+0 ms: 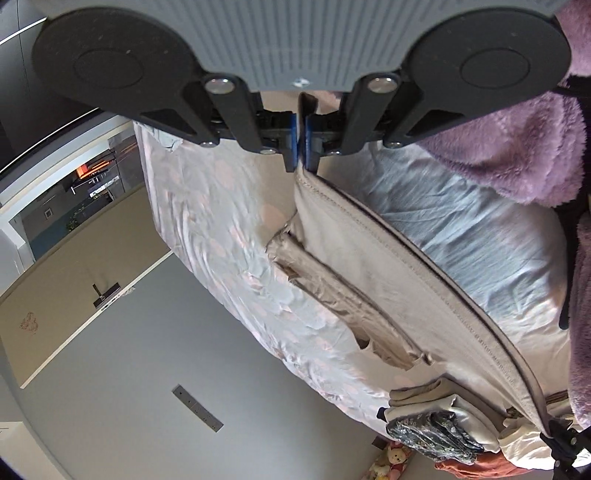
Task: Fold clothes
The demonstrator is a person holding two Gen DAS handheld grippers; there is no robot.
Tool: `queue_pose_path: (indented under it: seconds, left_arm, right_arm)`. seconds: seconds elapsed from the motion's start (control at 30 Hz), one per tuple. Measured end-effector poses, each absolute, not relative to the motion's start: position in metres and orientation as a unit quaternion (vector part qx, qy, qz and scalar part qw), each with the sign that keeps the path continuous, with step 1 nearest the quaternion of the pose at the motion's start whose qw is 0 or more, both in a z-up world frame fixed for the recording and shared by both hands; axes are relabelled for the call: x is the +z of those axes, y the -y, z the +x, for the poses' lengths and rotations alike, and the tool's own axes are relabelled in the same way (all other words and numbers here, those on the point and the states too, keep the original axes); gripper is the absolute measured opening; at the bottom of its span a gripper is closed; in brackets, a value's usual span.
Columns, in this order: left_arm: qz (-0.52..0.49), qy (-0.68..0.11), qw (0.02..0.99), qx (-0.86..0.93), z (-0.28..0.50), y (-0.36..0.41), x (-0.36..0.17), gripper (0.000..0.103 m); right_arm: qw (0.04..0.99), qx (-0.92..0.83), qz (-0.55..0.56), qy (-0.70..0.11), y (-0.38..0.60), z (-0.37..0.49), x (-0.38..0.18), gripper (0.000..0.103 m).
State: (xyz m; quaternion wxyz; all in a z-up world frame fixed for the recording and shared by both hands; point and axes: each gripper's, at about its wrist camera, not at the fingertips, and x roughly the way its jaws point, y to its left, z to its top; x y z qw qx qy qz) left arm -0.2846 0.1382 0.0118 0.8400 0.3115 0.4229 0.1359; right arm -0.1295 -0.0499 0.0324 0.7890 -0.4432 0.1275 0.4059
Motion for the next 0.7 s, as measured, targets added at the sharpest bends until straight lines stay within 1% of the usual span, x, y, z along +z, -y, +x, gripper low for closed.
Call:
queue_pose_path:
  seconds: [0.23, 0.37, 0.5, 0.7]
  left_arm:
    - [0.312, -0.412, 0.849, 0.112, -0.311, -0.108, 0.035, 0.001]
    - [0.309, -0.405, 0.853, 0.113, -0.304, -0.109, 0.043, 0.001]
    - [0.306, -0.405, 0.853, 0.123, -0.286, -0.123, 0.042, 0.001]
    - [0.294, -0.410, 0.851, 0.145, -0.250, -0.165, 0.042, 0.001]
  right_arm:
    - [0.796, 0.411, -0.431, -0.112, 0.093, -0.167, 0.058, 0.004]
    - [0.801, 0.419, -0.412, -0.111, 0.103, -0.173, 0.069, 0.005]
    - [0.808, 0.416, -0.401, -0.113, 0.093, -0.157, 0.068, 0.005]
    - [0.826, 0.408, -0.372, -0.115, 0.062, -0.114, 0.074, 0.005]
